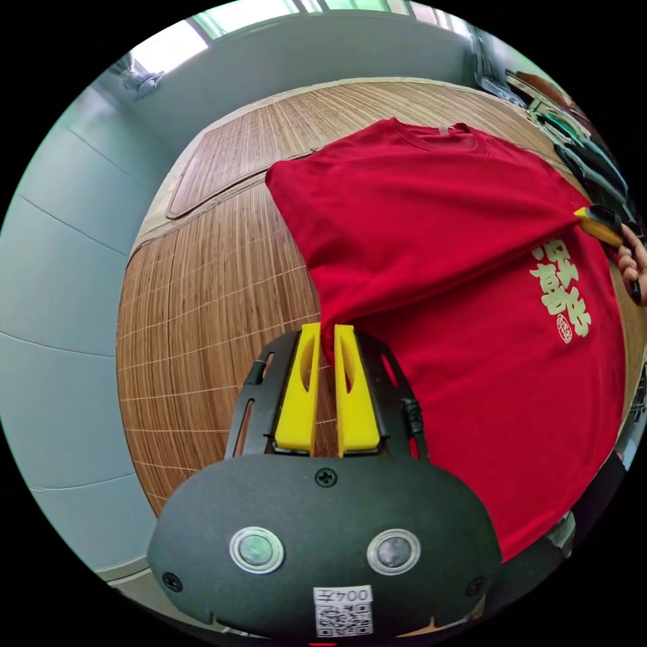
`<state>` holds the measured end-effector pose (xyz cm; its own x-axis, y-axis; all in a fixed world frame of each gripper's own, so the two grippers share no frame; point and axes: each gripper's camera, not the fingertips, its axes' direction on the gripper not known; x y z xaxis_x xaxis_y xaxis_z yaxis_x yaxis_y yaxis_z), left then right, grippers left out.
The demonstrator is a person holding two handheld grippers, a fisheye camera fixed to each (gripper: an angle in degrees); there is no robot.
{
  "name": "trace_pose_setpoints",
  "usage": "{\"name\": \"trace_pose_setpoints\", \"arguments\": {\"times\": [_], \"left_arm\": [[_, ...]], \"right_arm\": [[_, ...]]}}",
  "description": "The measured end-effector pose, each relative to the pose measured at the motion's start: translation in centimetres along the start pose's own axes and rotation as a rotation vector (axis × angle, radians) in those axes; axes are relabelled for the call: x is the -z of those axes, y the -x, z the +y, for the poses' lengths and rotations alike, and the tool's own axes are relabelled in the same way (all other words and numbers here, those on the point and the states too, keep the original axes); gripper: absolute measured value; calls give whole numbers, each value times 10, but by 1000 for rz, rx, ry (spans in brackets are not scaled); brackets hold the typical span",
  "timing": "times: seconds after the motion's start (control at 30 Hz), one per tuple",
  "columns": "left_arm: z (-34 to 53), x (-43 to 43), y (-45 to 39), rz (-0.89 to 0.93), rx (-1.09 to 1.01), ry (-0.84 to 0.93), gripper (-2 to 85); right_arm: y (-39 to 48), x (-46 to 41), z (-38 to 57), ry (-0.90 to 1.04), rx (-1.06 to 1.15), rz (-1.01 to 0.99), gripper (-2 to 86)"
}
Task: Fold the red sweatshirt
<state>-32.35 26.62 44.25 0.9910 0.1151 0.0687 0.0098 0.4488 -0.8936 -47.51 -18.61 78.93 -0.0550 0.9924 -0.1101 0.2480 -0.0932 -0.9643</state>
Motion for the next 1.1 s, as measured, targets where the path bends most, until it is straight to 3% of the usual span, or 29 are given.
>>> {"name": "trace_pose_setpoints", "arguments": {"times": [0.17, 0.37, 0.47, 0.6, 0.7, 0.83, 0.9, 1.1], "left_arm": [[14, -6, 18, 95, 77, -25, 44], [33, 14, 45, 147, 126, -14, 73], [39, 50, 50, 99, 170, -126, 72], [-6, 65, 35, 126, 165, -252, 64], [-54, 41, 18, 142, 160, -248, 70], [-77, -21, 6, 91, 201, -114, 79], [-55, -25, 6, 79, 229, -250, 80], [-52, -28, 17, 128, 243, -239, 85]], "right_arm": [[-35, -29, 16, 51, 7, 66, 53], [-4, -31, 71, 170, 360, 398, 122], [-4, -43, 133, 229, 559, 606, 137], [-41, -85, 196, 356, 649, 776, 152], [-53, -102, 222, 263, 717, 872, 138], [-65, -117, 236, 242, 717, 884, 136], [-72, -117, 240, 241, 723, 852, 136], [-89, -127, 252, 245, 743, 827, 136]]}}
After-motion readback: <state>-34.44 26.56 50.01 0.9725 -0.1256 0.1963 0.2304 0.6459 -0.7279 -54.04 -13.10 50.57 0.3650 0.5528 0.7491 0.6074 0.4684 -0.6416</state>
